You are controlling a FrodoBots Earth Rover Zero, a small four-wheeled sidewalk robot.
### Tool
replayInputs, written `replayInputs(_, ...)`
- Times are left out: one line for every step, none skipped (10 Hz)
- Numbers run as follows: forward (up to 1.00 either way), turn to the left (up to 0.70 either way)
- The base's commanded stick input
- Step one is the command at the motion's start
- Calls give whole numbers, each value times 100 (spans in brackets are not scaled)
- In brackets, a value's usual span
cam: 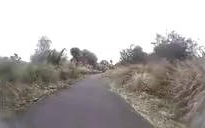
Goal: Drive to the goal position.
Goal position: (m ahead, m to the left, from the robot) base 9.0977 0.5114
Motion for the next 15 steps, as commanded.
replayInputs(85, 0)
replayInputs(85, 0)
replayInputs(85, 0)
replayInputs(85, 0)
replayInputs(85, 11)
replayInputs(85, 24)
replayInputs(85, 34)
replayInputs(85, 34)
replayInputs(85, 14)
replayInputs(85, 0)
replayInputs(85, 0)
replayInputs(85, 0)
replayInputs(85, 0)
replayInputs(85, 0)
replayInputs(85, 0)
